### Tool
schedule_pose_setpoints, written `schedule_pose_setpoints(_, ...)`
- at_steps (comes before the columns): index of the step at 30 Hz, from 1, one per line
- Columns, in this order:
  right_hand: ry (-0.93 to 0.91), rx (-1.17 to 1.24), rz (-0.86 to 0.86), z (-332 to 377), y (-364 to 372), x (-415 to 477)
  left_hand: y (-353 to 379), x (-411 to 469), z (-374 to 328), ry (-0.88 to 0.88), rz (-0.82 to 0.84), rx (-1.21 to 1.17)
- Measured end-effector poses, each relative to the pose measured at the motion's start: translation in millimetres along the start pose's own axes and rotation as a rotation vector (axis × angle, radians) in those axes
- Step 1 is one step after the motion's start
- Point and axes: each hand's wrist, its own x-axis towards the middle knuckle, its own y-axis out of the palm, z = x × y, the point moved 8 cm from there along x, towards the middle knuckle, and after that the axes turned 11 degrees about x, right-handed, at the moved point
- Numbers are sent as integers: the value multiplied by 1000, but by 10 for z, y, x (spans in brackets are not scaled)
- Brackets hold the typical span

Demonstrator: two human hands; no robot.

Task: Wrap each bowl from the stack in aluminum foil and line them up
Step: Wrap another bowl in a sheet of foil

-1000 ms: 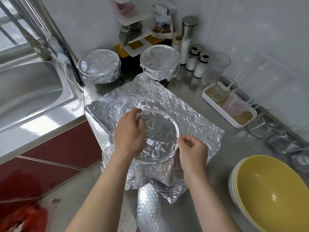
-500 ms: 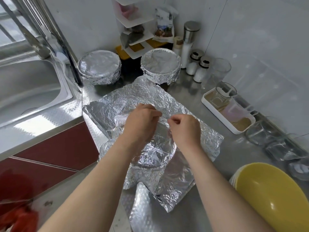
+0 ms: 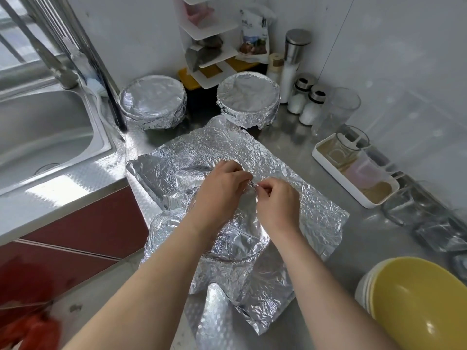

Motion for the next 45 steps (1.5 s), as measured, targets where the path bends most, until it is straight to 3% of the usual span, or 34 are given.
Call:
schedule_pose_setpoints(18,21,113,-149,-43,-47,-106,20,20,-55,40,97,110)
schedule_pose_setpoints(26,151,178,-241,-157,-127,-240,-285,-455,354,-392,106,182)
schedule_pose_setpoints(30,209,357,-252,-249,-97,-320,-172,-637,369,-452,182,171)
schedule_pose_setpoints(36,460,902,-197,-555,28,-433,-123,-635,344,-477,193,153)
schedule_pose_setpoints(42,474,854,4,-449,130,-354,-121,-644,327,-447,153,154)
schedule_pose_setpoints(45,360,764,82,-294,150,-304,-125,-650,313,-450,141,164)
